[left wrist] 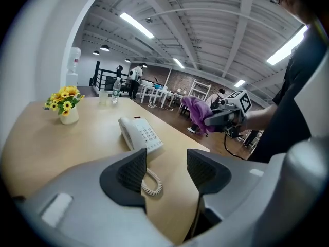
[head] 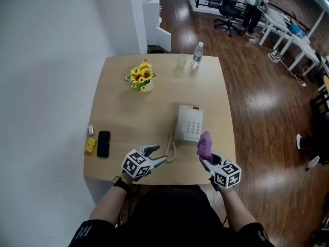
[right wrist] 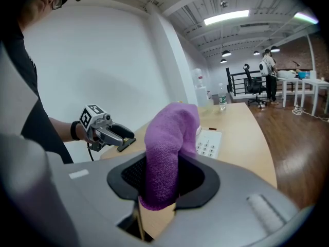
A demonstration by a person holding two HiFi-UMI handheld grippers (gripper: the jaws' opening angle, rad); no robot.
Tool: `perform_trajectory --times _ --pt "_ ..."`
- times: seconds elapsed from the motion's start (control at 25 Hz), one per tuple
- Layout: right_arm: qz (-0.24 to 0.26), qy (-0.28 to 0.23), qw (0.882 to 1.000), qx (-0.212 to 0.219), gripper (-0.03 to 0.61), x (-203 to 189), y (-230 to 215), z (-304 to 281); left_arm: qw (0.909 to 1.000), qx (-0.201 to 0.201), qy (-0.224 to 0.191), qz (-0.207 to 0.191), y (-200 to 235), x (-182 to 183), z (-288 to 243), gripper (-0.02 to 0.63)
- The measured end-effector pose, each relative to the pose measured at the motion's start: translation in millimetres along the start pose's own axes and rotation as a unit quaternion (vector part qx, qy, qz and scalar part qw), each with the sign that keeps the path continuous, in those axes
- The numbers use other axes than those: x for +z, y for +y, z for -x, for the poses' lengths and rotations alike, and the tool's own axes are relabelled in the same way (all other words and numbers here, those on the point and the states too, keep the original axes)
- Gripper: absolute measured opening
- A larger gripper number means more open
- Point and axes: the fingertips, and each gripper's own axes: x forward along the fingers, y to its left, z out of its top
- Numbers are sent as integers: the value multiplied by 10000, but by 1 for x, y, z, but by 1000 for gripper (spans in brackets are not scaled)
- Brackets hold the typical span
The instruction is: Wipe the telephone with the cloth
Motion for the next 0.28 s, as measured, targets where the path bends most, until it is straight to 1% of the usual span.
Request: perform_trajectory --times 0.28 --pt "-21 22 10000 -69 135 -8 9 8 9999 -37 22 -95 -14 -8 2 242"
